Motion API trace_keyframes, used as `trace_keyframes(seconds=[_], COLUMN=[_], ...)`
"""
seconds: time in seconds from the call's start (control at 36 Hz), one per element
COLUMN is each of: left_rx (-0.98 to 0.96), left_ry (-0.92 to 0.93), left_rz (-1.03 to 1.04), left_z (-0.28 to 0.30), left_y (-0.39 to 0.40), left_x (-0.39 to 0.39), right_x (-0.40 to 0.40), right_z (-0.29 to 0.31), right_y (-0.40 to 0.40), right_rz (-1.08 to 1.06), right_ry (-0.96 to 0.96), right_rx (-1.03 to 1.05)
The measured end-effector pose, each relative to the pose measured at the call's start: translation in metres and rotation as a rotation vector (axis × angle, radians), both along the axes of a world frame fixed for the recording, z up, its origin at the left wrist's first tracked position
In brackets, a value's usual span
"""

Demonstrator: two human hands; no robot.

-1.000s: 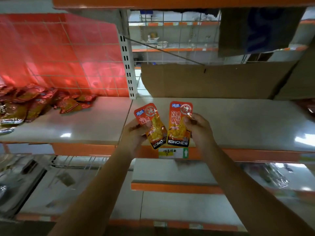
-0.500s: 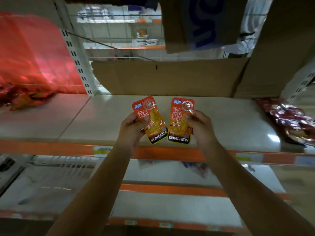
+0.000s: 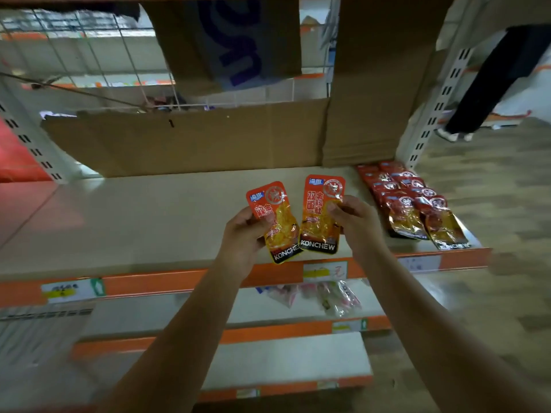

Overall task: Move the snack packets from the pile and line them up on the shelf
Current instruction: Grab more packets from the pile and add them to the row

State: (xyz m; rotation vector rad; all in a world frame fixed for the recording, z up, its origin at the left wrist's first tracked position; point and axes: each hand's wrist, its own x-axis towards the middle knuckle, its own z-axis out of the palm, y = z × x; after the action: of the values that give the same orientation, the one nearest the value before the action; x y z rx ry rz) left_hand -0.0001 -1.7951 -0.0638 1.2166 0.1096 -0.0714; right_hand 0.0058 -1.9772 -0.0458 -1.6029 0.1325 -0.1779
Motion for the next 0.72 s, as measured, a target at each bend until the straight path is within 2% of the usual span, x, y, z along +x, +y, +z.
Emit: trace_keyframes(seconds=[0.22, 0.42, 0.64, 0.72], left_rx=[0.011, -0.011, 0.031, 0.033], left_ry=[0.005, 0.034, 0.086, 0.091], left_rz=[-0.062, 0.003, 0.099, 0.132], left_z=[0.000, -0.007, -0.017, -0.018], left_y=[-0.069, -0.145, -0.181, -0.184], left_x=[0.014, 0.029, 0.027, 0.027], right_x=[0.009, 0.031, 0.048, 0.051], right_z=[0.010, -0.003, -0.021, -0.026], right_y=[-0.081, -0.163, -0.198, -0.200], right_rz=[-0.030, -0.025, 0.119, 0.143], right_ry=[-0.021, 0.027, 0.030, 0.009], right_rx=[-0.049, -0.084, -0.277, -0.429])
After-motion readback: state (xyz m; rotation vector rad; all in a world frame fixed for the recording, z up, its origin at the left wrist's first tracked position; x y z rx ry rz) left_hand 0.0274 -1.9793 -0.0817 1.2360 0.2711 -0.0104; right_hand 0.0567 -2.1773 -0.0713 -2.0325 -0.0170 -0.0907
